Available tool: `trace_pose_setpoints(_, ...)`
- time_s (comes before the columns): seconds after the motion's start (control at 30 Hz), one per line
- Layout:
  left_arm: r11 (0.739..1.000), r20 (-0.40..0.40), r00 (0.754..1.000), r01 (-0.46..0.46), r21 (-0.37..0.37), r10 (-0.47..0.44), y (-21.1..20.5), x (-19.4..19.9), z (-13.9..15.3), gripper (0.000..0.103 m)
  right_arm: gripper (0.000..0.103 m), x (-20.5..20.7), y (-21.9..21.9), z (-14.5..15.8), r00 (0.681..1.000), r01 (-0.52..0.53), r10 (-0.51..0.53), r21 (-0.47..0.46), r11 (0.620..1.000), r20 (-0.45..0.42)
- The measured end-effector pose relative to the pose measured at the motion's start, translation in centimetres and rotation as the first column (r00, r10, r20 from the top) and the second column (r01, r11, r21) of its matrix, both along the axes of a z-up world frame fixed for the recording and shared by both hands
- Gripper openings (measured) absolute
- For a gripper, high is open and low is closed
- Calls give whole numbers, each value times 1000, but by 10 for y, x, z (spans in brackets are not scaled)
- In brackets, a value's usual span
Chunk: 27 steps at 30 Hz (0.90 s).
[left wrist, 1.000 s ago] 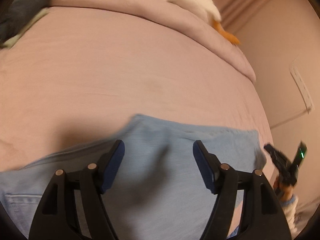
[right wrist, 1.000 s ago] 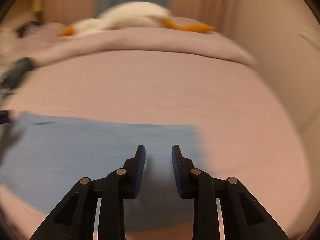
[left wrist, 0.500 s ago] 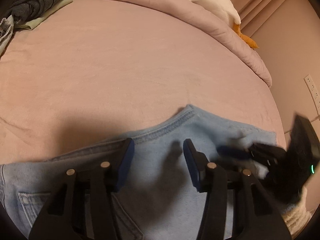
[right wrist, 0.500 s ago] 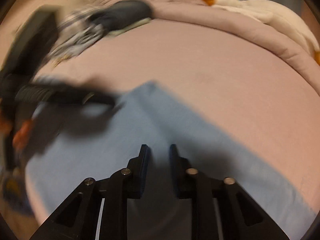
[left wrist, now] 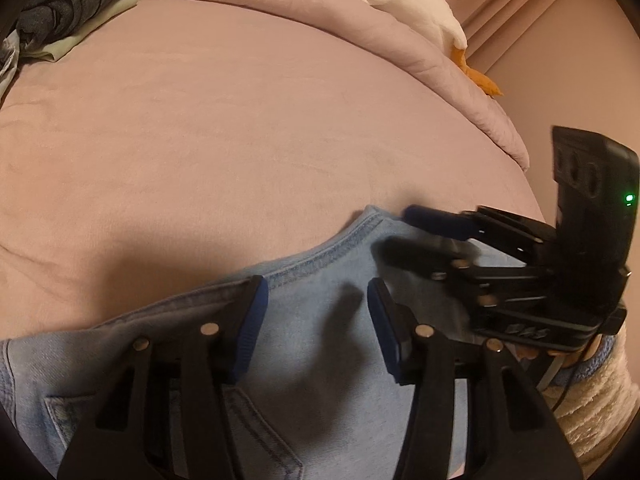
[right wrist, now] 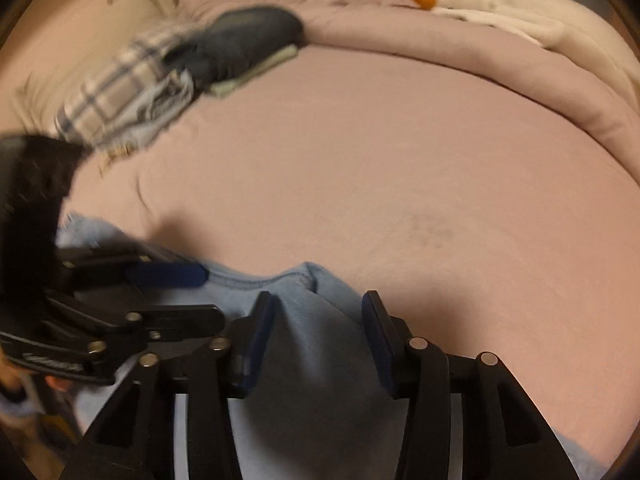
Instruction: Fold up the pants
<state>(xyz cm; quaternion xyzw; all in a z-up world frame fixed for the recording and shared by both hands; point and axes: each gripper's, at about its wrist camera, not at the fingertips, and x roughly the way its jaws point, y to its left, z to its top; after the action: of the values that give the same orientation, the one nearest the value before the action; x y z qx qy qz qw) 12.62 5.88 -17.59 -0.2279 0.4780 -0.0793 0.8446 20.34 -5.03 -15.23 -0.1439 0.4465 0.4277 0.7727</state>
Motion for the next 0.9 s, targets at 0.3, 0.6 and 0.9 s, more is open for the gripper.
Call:
trace_pose_setpoints(0.3, 1000, 8, 1000, 7, -10, -7, 2, 0, -3, 52, 14, 9, 11, -3, 999, -30, 30, 2, 1000, 25)
trace_pose_setpoints(0.6, 999, 5, 1000, -2, 43, 1, -2, -13, 8, 59, 38, 20, -28, 14, 970, 241, -243, 139, 960, -5)
trace_pose_setpoints(0.9, 986, 13, 1000, 6, 169, -9, -11, -47, 15, 62, 38, -32, -77, 22, 944, 286, -294, 74, 955, 149)
